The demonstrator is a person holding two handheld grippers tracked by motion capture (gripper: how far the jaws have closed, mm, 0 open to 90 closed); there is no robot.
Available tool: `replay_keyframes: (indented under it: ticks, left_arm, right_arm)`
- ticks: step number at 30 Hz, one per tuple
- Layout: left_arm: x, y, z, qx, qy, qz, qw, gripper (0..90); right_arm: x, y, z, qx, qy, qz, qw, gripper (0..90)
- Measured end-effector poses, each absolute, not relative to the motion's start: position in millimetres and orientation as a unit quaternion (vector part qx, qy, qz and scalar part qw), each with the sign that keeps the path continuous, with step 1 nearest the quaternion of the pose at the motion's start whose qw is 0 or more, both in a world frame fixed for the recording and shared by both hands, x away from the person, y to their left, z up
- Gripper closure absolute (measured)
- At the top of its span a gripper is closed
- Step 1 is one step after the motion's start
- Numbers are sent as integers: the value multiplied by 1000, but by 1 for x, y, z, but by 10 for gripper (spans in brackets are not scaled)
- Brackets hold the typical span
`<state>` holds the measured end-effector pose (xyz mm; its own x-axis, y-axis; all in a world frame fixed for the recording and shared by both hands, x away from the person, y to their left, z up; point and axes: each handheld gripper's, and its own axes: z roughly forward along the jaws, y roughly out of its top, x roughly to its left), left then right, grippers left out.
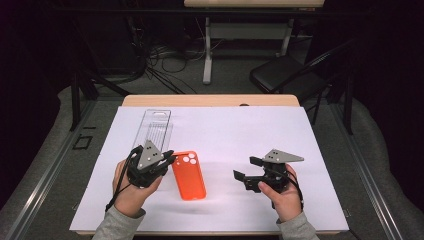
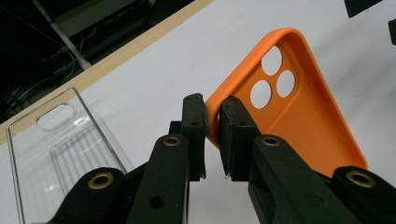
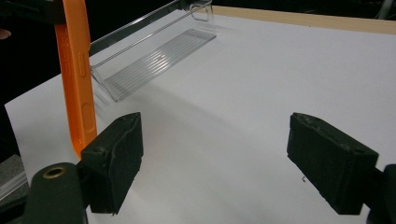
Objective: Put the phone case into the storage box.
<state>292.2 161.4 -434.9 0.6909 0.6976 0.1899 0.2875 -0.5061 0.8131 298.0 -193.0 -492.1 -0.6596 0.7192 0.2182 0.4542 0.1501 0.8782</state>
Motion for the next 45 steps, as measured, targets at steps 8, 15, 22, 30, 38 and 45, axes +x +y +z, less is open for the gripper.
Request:
replay_keyframes:
  ticks: [8, 15, 22, 30, 38, 45]
  left_arm:
    - [298, 166, -437, 828, 303, 260, 394, 812]
    - [308, 173, -428, 820, 314, 259, 404, 813]
    - [318, 179, -414, 825, 315, 250, 397, 812]
    - [327, 181, -407, 840, 298, 259, 372, 812]
    - [337, 188, -402, 842, 275, 277, 372, 811]
    - [350, 194, -396, 836, 271, 296, 373, 807]
  right_arm:
    - [298, -199, -496, 400, 744, 520, 127, 185]
    - [298, -205, -498, 407, 741, 519, 129, 185]
    - [297, -211, -499, 414, 735, 521, 132, 186]
    - [296, -217, -499, 420, 732, 518, 138, 186]
    - [296, -220, -499, 423, 729, 519, 140, 188]
    - [296, -224, -499, 426, 728, 518, 143, 192]
